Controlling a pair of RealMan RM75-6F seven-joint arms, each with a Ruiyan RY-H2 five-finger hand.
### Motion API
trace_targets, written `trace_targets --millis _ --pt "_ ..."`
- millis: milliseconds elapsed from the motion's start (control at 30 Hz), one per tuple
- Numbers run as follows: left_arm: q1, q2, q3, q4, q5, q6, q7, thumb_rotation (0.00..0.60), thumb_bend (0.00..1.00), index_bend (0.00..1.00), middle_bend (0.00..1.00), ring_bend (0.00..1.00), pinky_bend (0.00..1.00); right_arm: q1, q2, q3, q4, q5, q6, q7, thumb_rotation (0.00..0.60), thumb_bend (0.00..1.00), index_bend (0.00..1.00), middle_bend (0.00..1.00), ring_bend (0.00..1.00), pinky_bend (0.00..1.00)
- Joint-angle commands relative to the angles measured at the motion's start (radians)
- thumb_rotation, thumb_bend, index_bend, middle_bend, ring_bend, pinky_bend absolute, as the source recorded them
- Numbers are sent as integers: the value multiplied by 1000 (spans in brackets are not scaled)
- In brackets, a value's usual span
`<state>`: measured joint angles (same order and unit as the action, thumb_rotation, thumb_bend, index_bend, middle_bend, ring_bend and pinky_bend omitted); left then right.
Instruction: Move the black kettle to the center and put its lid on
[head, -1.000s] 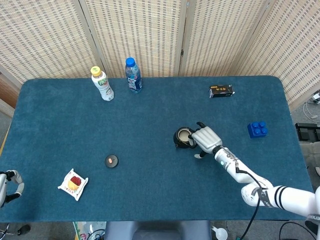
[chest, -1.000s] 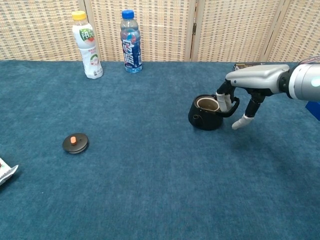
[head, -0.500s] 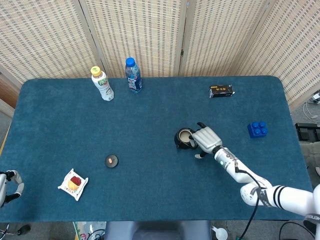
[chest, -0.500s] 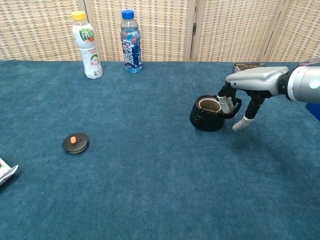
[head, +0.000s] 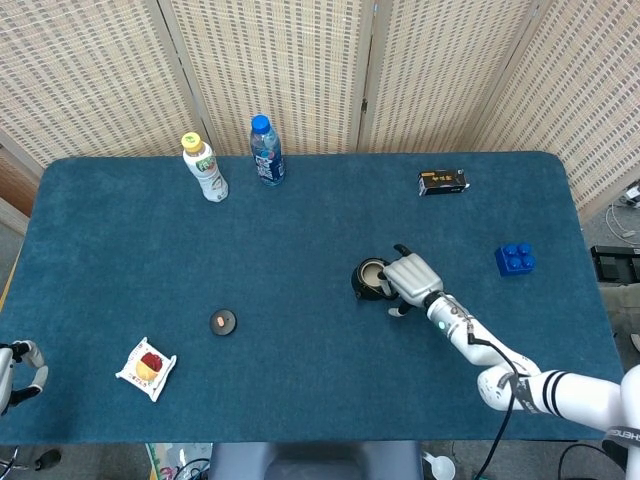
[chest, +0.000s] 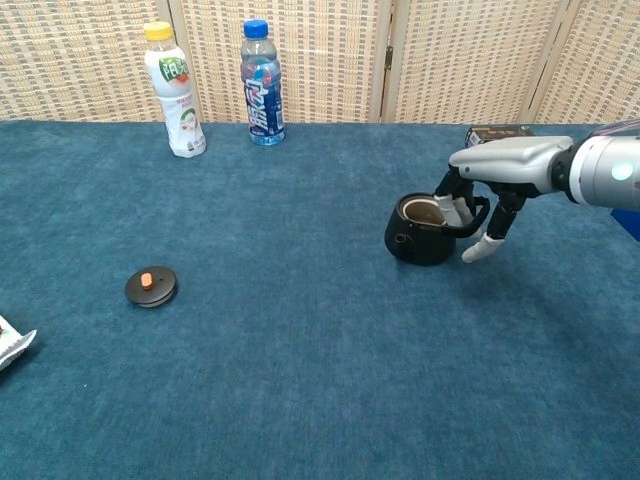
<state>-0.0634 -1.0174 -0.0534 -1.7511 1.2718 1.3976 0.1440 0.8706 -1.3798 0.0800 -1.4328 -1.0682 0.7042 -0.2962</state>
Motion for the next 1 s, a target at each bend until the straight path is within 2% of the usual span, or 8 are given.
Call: trace_targets --millis 33,533,1000 --pt "0 0 0 0 0 0 0 600 402 591 561 437 610 1 -2 1 0 3 3 -4 600 92 578 616 439 61" --pt "-1 1 0 -1 0 -1 -1 600 402 590 561 437 610 16 -11 13 3 48 1 -24 600 100 606 693 499 89" --pt "3 3 -3 0 -5 10 6 600 402 590 561 437 610 35 -15 40 7 118 -1 -19 600 188 632 745 544 144"
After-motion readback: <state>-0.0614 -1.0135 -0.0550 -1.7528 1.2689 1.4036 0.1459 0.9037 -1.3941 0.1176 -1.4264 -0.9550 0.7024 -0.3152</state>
